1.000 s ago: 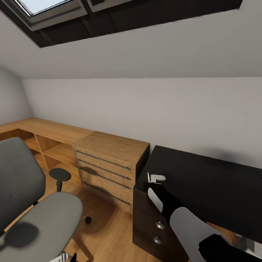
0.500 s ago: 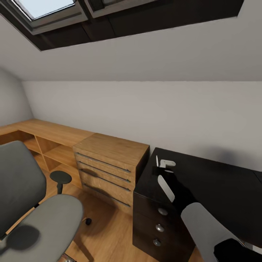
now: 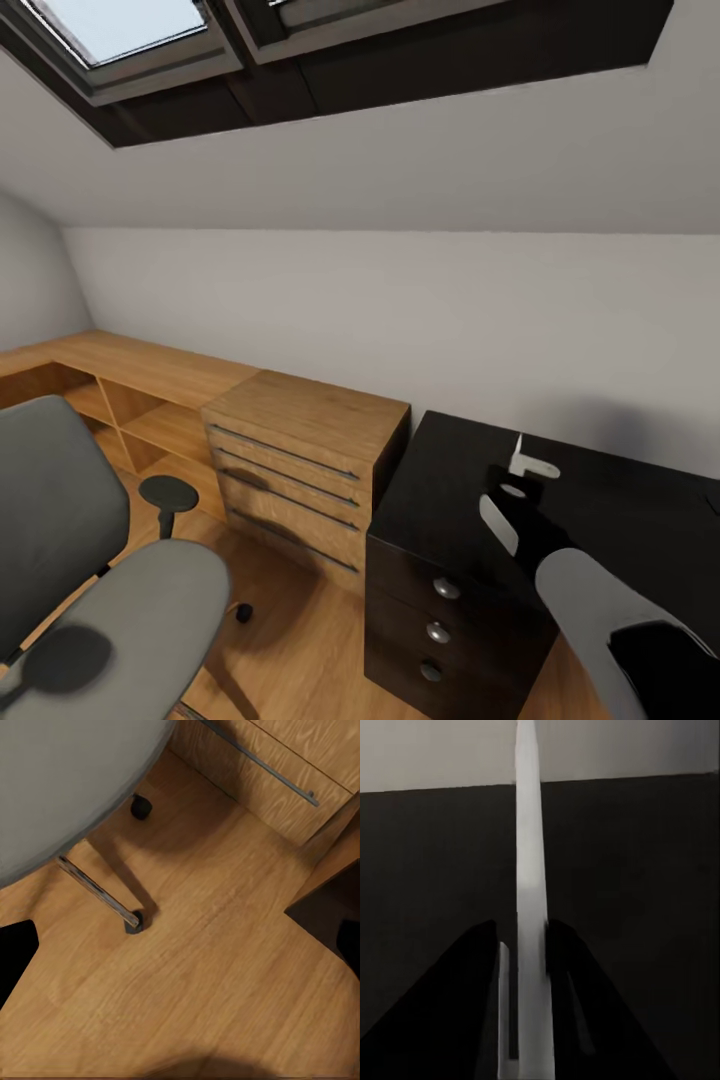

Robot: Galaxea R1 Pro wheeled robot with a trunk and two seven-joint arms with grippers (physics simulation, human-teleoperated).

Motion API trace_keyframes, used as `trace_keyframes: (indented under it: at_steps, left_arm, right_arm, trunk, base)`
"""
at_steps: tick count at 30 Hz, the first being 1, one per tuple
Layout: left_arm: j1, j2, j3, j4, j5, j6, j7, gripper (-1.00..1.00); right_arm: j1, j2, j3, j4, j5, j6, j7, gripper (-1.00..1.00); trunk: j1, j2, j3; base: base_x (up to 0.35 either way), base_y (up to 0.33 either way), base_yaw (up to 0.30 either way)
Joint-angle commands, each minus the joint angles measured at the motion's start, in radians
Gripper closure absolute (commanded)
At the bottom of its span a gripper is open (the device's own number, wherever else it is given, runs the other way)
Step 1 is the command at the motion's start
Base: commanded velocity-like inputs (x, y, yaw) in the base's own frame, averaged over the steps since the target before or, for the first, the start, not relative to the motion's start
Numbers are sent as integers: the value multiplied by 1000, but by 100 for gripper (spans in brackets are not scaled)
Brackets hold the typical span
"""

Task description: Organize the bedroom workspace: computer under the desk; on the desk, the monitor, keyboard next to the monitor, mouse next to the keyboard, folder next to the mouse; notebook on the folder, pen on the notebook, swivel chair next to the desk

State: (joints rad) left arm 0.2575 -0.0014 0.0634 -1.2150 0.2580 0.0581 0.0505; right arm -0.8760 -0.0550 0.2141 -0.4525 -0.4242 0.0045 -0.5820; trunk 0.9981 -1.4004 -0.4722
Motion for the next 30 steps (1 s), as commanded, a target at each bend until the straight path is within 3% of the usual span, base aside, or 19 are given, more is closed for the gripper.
trace_keyframes:
  at_steps: [1, 4, 7, 14, 25, 30]
  left_arm:
    - [0, 0, -2, 4, 9, 6, 3, -100]
    - [0, -1, -4, 10, 9, 7, 2, -100]
    - [0, -2, -7, 25, 4, 11, 2, -100]
    - [0, -12, -9, 98, -48, 12, 3, -100]
    - [0, -28, -10, 124, -61, 12, 3, -100]
    - [-37, -29, -10, 283, -83, 11, 4, -100]
  right_arm:
    - [-7, -3, 8, 31, -12, -53, -8, 100]
    - [-13, -5, 7, 93, -18, -152, -12, 100]
    - [-16, -5, 9, 120, -23, -192, -17, 100]
    - [-15, -3, 9, 125, -26, -170, -19, 100]
    - [-15, -3, 9, 127, -27, -156, -16, 100]
    - [-14, 2, 9, 128, -42, -156, -10, 100]
  trunk:
    - [-4, 7, 2]
    - [-15, 28, 12]
    - [-27, 49, 21]
    - [-54, 98, 43]
    - [-96, 175, 86]
    - [-115, 210, 107]
  base:
    - [0, 0, 0]
    - [0, 0, 0]
    - [0, 0, 0]
    - [0, 0, -4]
    - [0, 0, -169]
    - [0, 0, -251]
